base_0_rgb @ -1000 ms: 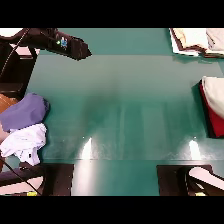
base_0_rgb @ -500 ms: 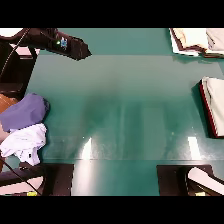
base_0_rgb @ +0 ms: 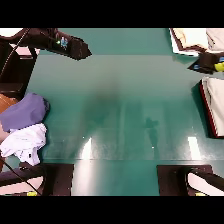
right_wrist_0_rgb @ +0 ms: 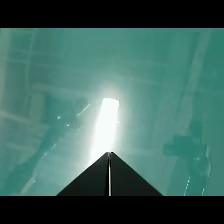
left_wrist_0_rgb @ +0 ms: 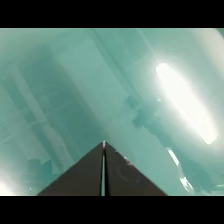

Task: Fold the shirts.

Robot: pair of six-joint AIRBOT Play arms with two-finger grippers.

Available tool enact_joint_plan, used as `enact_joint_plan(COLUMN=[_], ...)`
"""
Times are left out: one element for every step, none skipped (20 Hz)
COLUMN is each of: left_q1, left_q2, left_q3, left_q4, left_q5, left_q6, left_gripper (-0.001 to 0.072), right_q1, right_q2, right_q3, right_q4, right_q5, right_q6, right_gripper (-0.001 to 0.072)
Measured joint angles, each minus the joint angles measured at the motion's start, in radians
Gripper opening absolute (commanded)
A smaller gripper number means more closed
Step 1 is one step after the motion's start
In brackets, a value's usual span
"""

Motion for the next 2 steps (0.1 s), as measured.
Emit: enact_joint_plan(left_q1=[0.0,0.0], left_q2=[0.0,0.0], left_q3=[0.0,0.0], left_q4=[0.0,0.0], left_q5=[0.0,0.0], left_q6=[0.0,0.0], left_gripper=[0.0029,0.0029], right_q1=[0.026,0.041], right_q2=[0.0,0.0], right_q3=[0.0,0.001], right_q4=[0.001,0.001], right_q5=[-0.002,-0.006], right_q6=[-0.003,-0.004], right_gripper=[0.002,0.002])
